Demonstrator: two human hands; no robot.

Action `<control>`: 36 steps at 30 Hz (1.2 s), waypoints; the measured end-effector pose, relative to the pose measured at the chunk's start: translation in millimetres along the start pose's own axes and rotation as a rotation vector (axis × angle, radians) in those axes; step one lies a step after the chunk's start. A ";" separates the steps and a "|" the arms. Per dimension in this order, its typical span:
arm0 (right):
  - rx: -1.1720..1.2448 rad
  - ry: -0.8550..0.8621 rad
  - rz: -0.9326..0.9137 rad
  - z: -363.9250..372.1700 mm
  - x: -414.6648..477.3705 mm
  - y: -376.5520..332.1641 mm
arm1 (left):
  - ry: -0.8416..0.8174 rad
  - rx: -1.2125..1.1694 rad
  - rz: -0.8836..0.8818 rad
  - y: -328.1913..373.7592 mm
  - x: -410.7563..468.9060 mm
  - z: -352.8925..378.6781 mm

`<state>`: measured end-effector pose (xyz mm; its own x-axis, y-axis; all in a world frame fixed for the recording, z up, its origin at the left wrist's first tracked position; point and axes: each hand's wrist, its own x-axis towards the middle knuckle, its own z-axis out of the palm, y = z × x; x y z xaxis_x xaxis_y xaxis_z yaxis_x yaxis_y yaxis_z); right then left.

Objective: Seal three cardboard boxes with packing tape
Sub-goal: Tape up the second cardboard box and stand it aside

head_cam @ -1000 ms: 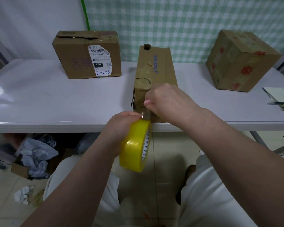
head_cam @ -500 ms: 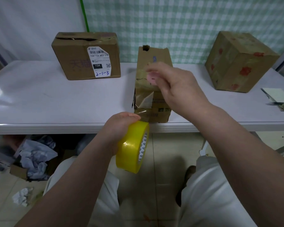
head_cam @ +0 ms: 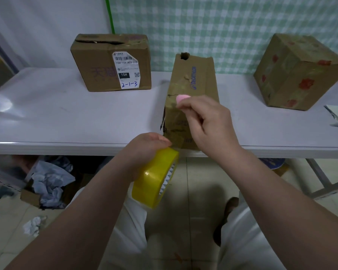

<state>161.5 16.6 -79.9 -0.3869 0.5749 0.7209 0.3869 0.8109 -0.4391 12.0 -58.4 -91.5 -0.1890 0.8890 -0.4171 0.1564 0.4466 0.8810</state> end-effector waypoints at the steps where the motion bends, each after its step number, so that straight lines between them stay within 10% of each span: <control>1: 0.004 -0.001 0.014 -0.1 -2.4 1.4 | -0.012 0.029 0.010 1.2 -0.4 -0.5; 18: 0.266 -0.268 0.475 -12.5 -31.9 -9.1 | -0.134 0.117 0.115 3.7 -21.6 0.5; 27: 0.259 -0.277 0.429 -22.3 -37.2 -5.2 | -0.146 0.046 0.172 15.7 -25.8 16.2; 36: 0.564 -0.241 0.914 -54.2 -38.7 10.1 | -0.243 0.098 0.229 36.1 -21.9 50.3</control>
<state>225.8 -3.4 -83.3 -0.3264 0.9402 -0.0974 0.1964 -0.0334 -0.9800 70.5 -56.7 -61.8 0.0960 0.9602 -0.2621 0.2625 0.2296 0.9372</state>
